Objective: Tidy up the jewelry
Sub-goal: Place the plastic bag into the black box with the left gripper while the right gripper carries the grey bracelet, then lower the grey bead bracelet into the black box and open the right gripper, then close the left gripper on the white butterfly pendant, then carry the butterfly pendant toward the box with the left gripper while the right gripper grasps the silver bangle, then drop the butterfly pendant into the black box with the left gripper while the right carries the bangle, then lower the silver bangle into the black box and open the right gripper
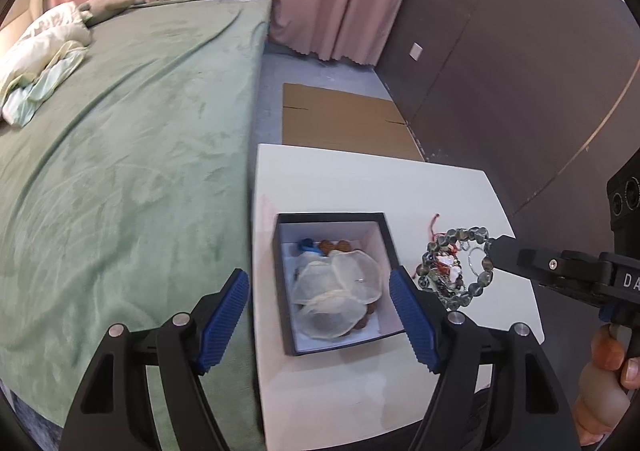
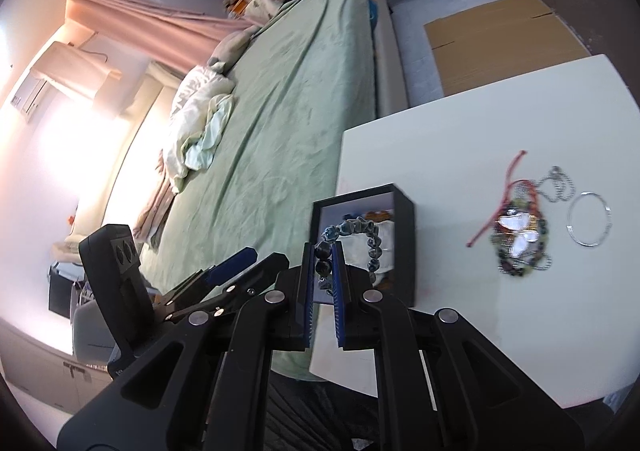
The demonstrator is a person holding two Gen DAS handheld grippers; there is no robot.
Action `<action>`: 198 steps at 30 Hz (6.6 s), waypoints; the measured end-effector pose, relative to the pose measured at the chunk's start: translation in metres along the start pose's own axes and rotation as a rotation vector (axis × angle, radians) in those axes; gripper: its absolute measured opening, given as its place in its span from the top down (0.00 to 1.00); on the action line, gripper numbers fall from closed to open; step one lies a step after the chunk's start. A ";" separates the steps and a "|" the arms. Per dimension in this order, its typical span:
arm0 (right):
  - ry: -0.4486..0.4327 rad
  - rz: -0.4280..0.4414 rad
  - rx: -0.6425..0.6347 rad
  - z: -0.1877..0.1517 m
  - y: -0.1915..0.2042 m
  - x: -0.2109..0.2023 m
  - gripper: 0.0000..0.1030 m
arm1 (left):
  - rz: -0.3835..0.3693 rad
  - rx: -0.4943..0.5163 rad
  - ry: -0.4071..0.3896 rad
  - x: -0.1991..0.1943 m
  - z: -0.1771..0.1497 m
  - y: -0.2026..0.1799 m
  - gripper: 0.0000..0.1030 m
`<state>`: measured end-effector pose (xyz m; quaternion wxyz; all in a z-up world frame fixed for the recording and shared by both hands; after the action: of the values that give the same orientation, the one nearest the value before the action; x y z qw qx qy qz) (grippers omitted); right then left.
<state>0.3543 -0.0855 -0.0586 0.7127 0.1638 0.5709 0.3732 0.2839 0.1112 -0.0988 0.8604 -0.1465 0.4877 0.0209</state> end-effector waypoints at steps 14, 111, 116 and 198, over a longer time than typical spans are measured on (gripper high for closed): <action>0.101 -0.064 0.070 0.006 -0.010 0.049 0.70 | 0.014 -0.060 -0.020 -0.019 -0.003 0.036 0.32; -0.006 -0.409 0.287 -0.007 -0.201 -0.053 0.63 | -0.056 0.364 0.098 0.099 0.020 -0.145 0.61; 0.021 -0.479 0.269 0.002 -0.198 -0.038 0.70 | -0.057 0.321 0.076 0.083 0.021 -0.127 0.61; -0.040 -0.316 0.069 -0.006 -0.062 -0.009 0.24 | -0.080 0.071 0.023 0.022 0.012 0.001 0.29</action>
<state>0.3696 -0.1343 -0.0945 0.7676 0.1038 0.5879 0.2332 0.3048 0.1131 -0.1116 0.8594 -0.1355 0.4920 -0.0325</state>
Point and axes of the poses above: each gripper's, at about its wrist camera, not at the fingertips, and x roughly the way its jaws point, y to its left, z to its top, the point moved 1 cm from there along x, roughly the way its jaws point, and after that the axes turned 5 degrees about y, right-handed, at the moved point
